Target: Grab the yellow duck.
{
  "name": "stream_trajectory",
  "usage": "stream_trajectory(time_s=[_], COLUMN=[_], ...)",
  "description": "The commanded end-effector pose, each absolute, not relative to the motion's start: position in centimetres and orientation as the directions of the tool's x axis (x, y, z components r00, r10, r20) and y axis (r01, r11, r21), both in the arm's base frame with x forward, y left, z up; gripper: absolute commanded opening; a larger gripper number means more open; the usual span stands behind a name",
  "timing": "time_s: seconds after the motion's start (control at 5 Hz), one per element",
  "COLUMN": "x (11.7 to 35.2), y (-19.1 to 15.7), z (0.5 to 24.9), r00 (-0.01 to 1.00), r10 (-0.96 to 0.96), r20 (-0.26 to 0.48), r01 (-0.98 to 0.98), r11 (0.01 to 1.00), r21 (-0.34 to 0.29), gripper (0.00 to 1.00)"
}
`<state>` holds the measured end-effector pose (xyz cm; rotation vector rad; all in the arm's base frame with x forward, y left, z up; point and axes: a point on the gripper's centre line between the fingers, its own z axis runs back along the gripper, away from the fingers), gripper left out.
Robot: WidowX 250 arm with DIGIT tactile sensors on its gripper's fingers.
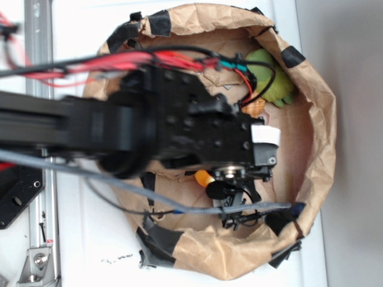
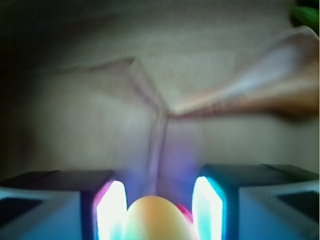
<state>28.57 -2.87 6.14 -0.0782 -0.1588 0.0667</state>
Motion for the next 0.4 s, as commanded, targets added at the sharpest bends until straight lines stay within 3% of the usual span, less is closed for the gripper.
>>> stream_trajectory(time_s=[0.0,0.2], x=[27.8,25.4], y=[-0.4,0.6], z=[16.1,19.0], r00=[0.95,0.914], r10=[0.089,0.278], r20=[0.298,0.297], r01=[-0.077,-0.319], r11=[0.996,0.942], r21=[-0.051,0.101], gripper=[0.0,0.0])
